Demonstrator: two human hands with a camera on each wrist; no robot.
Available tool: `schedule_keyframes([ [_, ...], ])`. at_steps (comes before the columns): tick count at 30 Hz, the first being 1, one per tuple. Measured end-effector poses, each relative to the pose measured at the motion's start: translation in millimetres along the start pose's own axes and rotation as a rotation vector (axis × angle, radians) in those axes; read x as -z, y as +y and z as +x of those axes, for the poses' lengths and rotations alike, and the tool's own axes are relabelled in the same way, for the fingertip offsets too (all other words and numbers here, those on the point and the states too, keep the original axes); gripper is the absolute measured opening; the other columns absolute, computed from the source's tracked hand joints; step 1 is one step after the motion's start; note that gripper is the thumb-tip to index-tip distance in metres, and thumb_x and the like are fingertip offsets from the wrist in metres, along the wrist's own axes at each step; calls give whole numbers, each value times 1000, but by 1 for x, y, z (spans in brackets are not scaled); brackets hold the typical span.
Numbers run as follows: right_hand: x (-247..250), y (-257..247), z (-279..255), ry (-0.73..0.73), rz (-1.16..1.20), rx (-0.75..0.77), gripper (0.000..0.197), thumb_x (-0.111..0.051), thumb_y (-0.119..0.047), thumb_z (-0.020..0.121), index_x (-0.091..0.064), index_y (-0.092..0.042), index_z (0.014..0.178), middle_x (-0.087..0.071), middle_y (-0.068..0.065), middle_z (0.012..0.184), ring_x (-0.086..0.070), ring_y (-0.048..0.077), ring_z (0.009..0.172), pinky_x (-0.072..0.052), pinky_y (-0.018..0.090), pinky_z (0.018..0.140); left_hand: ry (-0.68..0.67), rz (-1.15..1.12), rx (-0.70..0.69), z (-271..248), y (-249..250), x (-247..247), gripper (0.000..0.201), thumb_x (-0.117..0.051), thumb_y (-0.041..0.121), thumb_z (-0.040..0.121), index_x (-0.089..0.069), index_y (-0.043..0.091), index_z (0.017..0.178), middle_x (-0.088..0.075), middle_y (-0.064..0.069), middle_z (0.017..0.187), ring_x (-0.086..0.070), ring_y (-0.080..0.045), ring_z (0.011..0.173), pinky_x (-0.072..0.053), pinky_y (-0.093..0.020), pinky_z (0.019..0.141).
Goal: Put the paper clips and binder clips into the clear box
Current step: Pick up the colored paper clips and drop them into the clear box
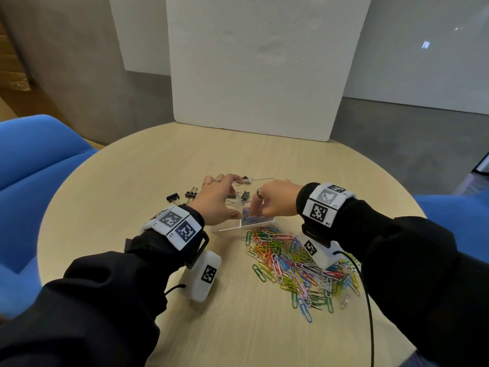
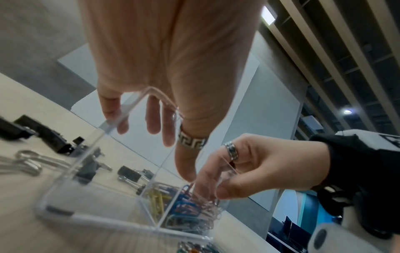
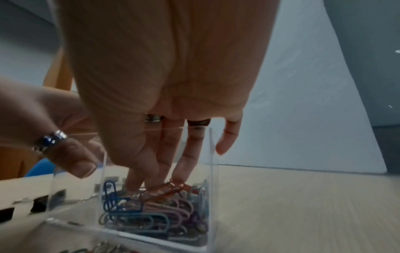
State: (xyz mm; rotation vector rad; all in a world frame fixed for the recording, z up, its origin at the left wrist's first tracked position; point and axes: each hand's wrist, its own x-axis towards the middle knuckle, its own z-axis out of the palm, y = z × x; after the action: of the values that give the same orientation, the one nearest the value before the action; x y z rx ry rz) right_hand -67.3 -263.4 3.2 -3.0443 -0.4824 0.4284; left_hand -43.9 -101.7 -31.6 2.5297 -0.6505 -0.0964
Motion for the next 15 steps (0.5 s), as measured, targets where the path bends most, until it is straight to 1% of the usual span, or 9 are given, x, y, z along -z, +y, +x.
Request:
schedule_keyframes([
  [1, 0, -1, 1, 2, -57, -8, 28, -51, -18, 89, -67, -30, 109, -62, -11, 88, -50, 13, 92, -34, 38, 100, -1, 0, 0, 0, 0, 0, 74, -74, 28, 76, -31, 24, 137, -52, -2, 117, -27, -15, 101, -30, -30, 91],
  [2, 3, -1, 0, 4, -101, -14, 27, -51, -21, 90, -67, -30, 109, -59, -12, 85, -48, 13, 91, -31, 38, 100, -2, 0, 1, 0, 0, 0, 74, -74, 28, 76, -31, 24, 137, -52, -2, 117, -28, -16, 102, -30, -31, 92],
  [3, 5, 0, 0, 5, -114, -17, 25, -53, -24, 90, -67, -29, 110, -61, -11, 89, -50, 15, 94, -32, 38, 98, -4, 0, 3, 0, 0, 0, 75, -74, 27, 76, -31, 24, 137, -52, -2, 117, -29, -17, 104, -30, -31, 92],
  [5, 11, 6, -1, 17, -46, -13, 24, -59, -26, 88, -66, -24, 111, -66, -4, 106, -57, 17, 102, -39, 34, 93, -5, 1, 8, 0, 1, 0, 75, -74, 27, 76, -31, 24, 137, -52, -2, 118, -32, -20, 110, -30, -31, 93],
  [7, 15, 12, -2, 47, 38, 4, 27, -61, -34, 86, -65, -22, 110, -66, -3, 109, -60, 15, 102, -44, 33, 90, 1, 7, 10, 0, 1, -1, 75, -74, 27, 76, -31, 24, 137, -52, -2, 118, -32, -21, 112, -30, -30, 92],
  [9, 15, 13, 1, 69, 10, -7, 36, -52, -49, 88, -64, -25, 112, -66, -5, 106, -57, 13, 96, -41, 37, 93, 4, 8, 13, 0, 1, -1, 75, -74, 27, 76, -30, 24, 137, -52, -2, 118, -33, -21, 113, -30, -30, 91],
  [11, 12, 12, 4, 57, -7, -46, 48, -35, -55, 92, -63, -23, 114, -63, -3, 95, -51, 13, 88, -34, 41, 96, 6, 7, 17, 0, 1, -1, 76, -73, 27, 76, -30, 24, 138, -51, -2, 118, -32, -22, 113, -30, -31, 92],
  [13, 8, 10, 6, 58, 19, -71, 55, -23, -53, 95, -64, -20, 114, -63, -3, 94, -50, 13, 90, -28, 43, 100, 8, 13, 19, 0, 2, -1, 76, -73, 27, 76, -30, 23, 138, -51, -2, 118, -32, -22, 113, -30, -31, 92],
  [15, 6, 10, 6, 84, -36, -66, 47, -26, -46, 98, -63, -23, 116, -67, -4, 102, -55, 17, 99, -26, 42, 101, 6, 10, 20, 0, 2, -1, 76, -73, 27, 77, -29, 23, 139, -51, -2, 119, -32, -21, 113, -29, -30, 91],
])
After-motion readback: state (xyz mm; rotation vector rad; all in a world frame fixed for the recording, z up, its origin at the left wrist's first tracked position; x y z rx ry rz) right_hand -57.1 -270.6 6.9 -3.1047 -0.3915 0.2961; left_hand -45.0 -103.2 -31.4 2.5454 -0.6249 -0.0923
